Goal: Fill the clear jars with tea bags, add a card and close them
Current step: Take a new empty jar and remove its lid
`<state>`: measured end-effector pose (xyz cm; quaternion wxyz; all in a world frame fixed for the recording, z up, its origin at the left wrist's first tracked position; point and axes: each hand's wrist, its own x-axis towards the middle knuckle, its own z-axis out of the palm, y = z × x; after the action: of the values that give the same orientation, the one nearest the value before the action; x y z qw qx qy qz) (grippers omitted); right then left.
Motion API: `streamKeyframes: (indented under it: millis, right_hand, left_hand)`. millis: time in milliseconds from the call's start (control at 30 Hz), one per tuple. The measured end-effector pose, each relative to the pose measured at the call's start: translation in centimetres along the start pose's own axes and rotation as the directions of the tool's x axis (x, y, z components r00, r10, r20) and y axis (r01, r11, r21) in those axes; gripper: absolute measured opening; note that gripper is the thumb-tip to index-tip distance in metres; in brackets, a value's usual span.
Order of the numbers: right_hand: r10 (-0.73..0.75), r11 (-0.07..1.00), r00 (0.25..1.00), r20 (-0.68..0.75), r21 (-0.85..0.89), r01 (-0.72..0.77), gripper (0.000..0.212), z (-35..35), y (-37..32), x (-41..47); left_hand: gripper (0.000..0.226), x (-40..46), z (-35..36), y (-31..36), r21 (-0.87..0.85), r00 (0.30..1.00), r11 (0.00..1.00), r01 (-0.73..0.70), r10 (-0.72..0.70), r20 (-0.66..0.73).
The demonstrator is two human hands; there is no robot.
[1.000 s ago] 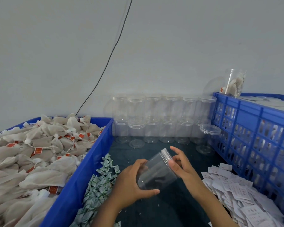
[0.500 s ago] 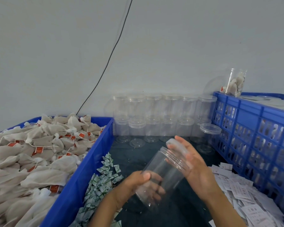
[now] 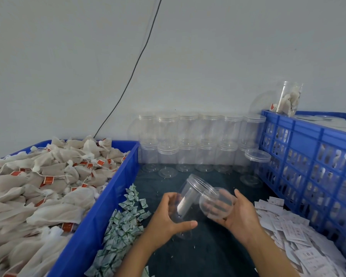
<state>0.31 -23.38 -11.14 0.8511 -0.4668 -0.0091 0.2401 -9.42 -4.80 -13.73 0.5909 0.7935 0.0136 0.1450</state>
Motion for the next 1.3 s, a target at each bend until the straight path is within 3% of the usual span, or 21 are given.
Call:
streamKeyframes:
  millis: [167,367,500,667,733,800,933,1067,1167,1300]
  right_hand:
    - [0.046,0.996,0.992,-0.117,-0.071,-0.054,0.038,0.0,0.7,0.5]
    - [-0.156,0.924,0.960,-0.234,-0.377,0.059,0.015,-0.4,1.4,1.4]
    - [-0.286,0.825,0.934,-0.214,-0.551,0.126,0.016,-0.6,2.0,2.0]
    - [-0.406,0.626,0.901,-0.154,-0.765,0.152,0.020,-0.6,2.3,1.8]
    - [-0.413,0.590,0.902,-0.128,-0.792,0.158,0.019,-0.4,2.3,1.7]
    - [-0.464,0.549,0.881,-0.088,-0.809,0.208,0.022,0.0,1.8,1.3]
    - [-0.656,0.500,0.755,0.000,-0.749,0.434,0.030,2.0,0.1,-0.3]
    - [-0.704,0.457,0.700,0.120,-0.678,0.576,0.032,5.3,-1.1,-1.9]
    - [-0.695,0.437,0.692,0.194,-0.651,0.621,0.034,8.4,-1.8,-2.7]
    - [-0.661,0.431,0.693,0.288,-0.610,0.665,0.035,12.6,-2.2,-2.9]
  left_hand:
    - [0.072,0.3,0.6,-0.9,0.087,0.998,0.995,0.047,-0.043,-0.041]
    - [0.086,0.5,0.7,-1.6,0.311,0.998,0.949,0.040,-0.021,-0.066]
    - [0.086,0.5,0.6,-1.4,0.351,0.994,0.936,0.038,0.001,-0.111]
    - [0.088,0.2,0.3,-1.0,0.277,0.993,0.956,0.094,-0.070,-0.096]
    - [0.090,0.0,0.1,-0.6,0.231,0.992,0.966,0.115,-0.101,-0.071]
    - [0.078,-0.2,0.0,0.5,0.127,0.993,0.986,0.111,-0.105,-0.055]
    - [0.046,-0.1,-0.3,3.0,-0.027,0.974,0.993,0.117,-0.120,-0.191]
    - [0.025,0.9,-0.7,6.3,0.014,0.906,0.989,0.148,-0.130,-0.402]
    - [0.014,1.9,-1.6,8.3,0.033,0.882,0.985,0.171,-0.138,-0.450]
    - [0.016,3.3,-4.3,10.3,0.194,0.856,0.958,0.211,-0.085,-0.510]
